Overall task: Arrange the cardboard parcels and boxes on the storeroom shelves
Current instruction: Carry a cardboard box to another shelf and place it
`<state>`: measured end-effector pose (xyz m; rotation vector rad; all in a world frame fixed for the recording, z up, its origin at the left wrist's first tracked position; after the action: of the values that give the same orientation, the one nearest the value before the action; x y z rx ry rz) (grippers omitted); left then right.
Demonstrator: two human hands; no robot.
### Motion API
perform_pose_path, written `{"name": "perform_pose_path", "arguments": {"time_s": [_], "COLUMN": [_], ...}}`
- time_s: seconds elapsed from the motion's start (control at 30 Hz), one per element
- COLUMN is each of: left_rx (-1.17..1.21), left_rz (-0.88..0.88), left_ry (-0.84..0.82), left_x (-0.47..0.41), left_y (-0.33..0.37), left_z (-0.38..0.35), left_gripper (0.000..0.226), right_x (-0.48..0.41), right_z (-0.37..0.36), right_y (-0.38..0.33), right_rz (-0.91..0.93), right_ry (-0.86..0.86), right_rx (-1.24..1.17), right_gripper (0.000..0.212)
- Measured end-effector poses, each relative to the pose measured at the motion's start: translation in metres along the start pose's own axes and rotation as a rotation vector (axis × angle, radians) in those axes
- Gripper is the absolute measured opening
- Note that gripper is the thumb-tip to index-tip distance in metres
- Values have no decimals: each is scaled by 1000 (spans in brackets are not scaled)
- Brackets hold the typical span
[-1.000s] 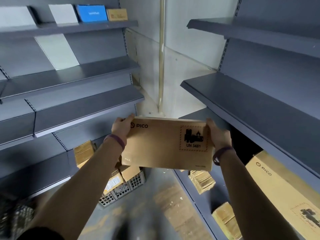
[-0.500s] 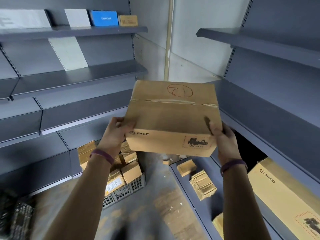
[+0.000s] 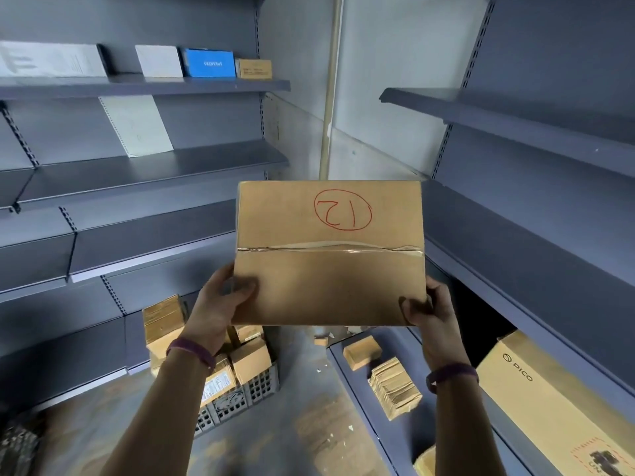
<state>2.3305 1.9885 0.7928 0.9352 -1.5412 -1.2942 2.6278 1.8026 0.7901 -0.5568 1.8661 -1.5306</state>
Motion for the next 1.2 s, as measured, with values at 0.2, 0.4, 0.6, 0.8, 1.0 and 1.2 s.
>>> {"name": "perform_pose_path", "arguments": {"time_s": [0.2,0.4,0.6,0.8,1.0,1.2], "left_rx": [-43,-96,-54,-182,-170,-110], "left_rz": [-56,-88,-106,-144,-61,71], "left_ry": [6,10,-15,90,46,0], "left_x": [4,11,21,24,33,36], "left_y": [8,10,20,45,50,49], "left_z": [7,7,8,3,-1,-10], "left_gripper": [36,39,67,39,91,117], "right_x": [-2,-5,-4,7,10,8], "right_z": [-3,-9,-3,-8,-5,-7], "right_y": [-8,-12,-12,-8,-10,-15], "right_rz": [-27,9,28,98,159,140], "right_ry": [25,63,115,11,4,-13], "right_rx": [62,90,77,73,162,189], "right_gripper": [73,27,33,45,55,57]}}
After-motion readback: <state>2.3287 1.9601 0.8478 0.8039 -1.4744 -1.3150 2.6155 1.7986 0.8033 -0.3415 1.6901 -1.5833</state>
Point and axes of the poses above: each hand's wrist, its own x-axis away from the middle knuckle, its own z-axis out of the back of the hand, y = z × x, the point moved 5 cm from there along -x, towards the middle knuckle, and after that the axes turned 6 degrees about z, right-handed, at the moved point
